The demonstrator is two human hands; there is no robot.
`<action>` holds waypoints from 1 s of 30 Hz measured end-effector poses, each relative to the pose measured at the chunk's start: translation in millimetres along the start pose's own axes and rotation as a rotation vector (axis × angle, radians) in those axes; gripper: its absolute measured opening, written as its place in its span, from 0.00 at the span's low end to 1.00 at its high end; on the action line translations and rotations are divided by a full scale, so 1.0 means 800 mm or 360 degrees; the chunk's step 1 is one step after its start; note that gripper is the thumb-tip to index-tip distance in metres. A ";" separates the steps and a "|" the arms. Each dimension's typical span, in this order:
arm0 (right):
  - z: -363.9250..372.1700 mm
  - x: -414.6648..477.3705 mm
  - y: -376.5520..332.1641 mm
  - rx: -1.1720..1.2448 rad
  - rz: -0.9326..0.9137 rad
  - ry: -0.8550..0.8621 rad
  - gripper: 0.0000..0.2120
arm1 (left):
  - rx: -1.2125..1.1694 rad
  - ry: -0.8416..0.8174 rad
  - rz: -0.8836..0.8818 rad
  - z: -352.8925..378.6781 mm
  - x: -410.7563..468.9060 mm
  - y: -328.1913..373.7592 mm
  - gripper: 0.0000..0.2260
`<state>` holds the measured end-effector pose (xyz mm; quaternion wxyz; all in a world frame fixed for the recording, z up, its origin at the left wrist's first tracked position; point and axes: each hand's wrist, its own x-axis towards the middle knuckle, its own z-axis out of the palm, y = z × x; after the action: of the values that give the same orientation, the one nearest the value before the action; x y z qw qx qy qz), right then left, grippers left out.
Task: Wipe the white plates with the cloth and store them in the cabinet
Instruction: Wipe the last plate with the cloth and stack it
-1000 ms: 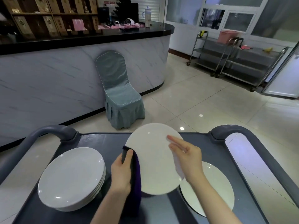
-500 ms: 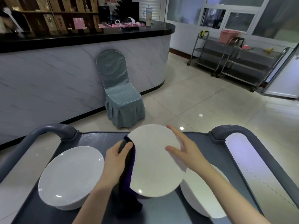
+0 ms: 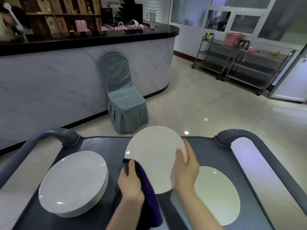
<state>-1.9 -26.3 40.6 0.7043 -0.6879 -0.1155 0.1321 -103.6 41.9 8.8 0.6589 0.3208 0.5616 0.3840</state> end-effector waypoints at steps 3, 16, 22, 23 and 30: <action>0.010 -0.029 0.016 -0.0025 0.0049 0.0111 0.17 | -0.0014 0.0194 -0.0039 0.003 -0.012 -0.006 0.10; -0.036 0.065 -0.042 -0.0858 -0.0540 -0.1475 0.16 | 0.1144 -0.1006 0.0695 -0.019 0.037 0.087 0.08; -0.038 0.056 -0.024 -0.0282 -0.0144 -0.1016 0.16 | 0.0665 -0.0716 0.0306 -0.021 0.030 0.057 0.07; -0.034 0.051 -0.019 -0.0088 -0.0016 -0.0847 0.16 | 0.0481 -0.0603 0.0198 -0.021 0.029 0.045 0.07; 0.028 -0.038 0.026 0.0008 0.0176 0.0275 0.16 | 0.0058 0.0272 -0.0134 0.012 -0.019 -0.013 0.19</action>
<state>-38.4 -14.9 21.0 0.7050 -0.7003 -0.0160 0.1111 -94.1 23.9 9.0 0.6182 0.2750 0.6357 0.3716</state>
